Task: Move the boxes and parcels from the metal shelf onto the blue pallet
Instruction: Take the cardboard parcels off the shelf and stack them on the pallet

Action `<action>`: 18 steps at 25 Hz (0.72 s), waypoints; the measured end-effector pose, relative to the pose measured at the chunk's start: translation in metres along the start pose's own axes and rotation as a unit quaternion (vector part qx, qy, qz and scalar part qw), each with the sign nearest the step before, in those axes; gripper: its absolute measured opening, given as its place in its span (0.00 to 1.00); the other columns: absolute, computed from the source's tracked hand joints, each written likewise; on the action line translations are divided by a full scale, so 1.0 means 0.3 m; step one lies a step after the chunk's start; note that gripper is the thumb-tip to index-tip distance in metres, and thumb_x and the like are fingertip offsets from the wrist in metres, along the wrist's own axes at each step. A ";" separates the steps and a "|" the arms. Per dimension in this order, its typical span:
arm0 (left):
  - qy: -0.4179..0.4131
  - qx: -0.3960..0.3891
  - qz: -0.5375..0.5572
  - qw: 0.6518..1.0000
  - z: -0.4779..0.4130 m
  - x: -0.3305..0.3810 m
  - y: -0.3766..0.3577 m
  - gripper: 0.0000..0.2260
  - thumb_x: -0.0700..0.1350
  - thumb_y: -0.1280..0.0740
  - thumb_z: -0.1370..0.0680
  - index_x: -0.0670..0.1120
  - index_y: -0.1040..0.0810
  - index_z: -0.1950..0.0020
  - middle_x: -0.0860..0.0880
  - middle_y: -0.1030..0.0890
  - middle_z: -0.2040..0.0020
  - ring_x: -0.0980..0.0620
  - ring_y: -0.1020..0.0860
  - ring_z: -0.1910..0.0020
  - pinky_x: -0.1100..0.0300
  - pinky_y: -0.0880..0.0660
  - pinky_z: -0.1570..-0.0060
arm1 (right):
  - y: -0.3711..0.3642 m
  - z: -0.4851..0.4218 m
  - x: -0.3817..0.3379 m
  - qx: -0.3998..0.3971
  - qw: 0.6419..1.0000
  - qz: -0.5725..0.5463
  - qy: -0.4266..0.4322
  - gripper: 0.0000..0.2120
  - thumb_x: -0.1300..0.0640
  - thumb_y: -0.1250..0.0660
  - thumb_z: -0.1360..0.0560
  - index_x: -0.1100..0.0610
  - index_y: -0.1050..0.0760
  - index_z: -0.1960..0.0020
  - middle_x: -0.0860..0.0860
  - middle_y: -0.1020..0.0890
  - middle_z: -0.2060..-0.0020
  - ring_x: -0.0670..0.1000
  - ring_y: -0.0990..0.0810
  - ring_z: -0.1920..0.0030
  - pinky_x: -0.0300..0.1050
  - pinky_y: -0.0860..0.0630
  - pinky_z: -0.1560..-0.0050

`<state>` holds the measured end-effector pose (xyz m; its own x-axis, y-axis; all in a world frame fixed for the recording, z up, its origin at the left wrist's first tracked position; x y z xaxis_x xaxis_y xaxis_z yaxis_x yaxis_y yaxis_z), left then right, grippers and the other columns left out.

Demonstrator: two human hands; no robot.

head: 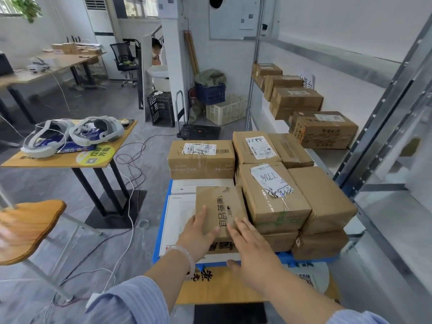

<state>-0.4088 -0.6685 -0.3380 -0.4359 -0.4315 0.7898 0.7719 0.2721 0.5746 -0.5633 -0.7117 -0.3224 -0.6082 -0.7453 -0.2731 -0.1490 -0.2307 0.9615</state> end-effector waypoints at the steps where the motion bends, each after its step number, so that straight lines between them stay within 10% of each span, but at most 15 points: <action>1: 0.005 0.000 -0.028 1.000 0.000 -0.005 0.006 0.33 0.60 0.38 0.22 0.60 0.53 0.23 0.48 0.42 0.24 0.47 0.36 0.29 0.51 0.35 0.31 | 0.006 0.008 0.001 0.004 1.000 -0.002 -0.004 0.39 0.43 0.39 0.22 0.46 0.61 0.22 0.44 0.62 0.23 0.45 0.68 0.26 0.43 0.63 0.30; 10: -0.235 0.095 -0.312 0.916 0.092 0.232 0.067 0.35 0.67 0.43 0.25 0.63 0.57 0.24 0.51 0.54 0.21 0.48 0.55 0.23 0.46 0.54 0.27 | 0.148 0.195 0.017 0.173 0.972 0.031 -0.159 0.41 0.32 0.42 0.26 0.43 0.58 0.22 0.45 0.56 0.22 0.47 0.60 0.24 0.50 0.58 0.24; 18: -0.457 -0.068 -0.328 0.824 0.414 0.399 -0.377 0.37 0.70 0.46 0.26 0.63 0.61 0.24 0.51 0.57 0.21 0.49 0.55 0.23 0.44 0.55 0.27 | 0.072 0.794 0.060 0.157 0.890 0.075 -0.422 0.48 0.25 0.44 0.33 0.41 0.64 0.23 0.47 0.60 0.23 0.52 0.61 0.23 0.56 0.59 0.26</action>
<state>-0.6056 -0.6440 -0.2819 -0.8987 0.3974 0.1857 0.2482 0.1117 0.9622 -0.7632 -0.5811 -0.2997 -0.9886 0.0127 -0.1498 -0.1474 0.1162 0.9822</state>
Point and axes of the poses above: each hand's wrist, its own z-axis away from the middle knuckle, its own y-axis out of the back of the hand, x = y × z, the point moved 6 cm from there along -z, towards the middle knuckle
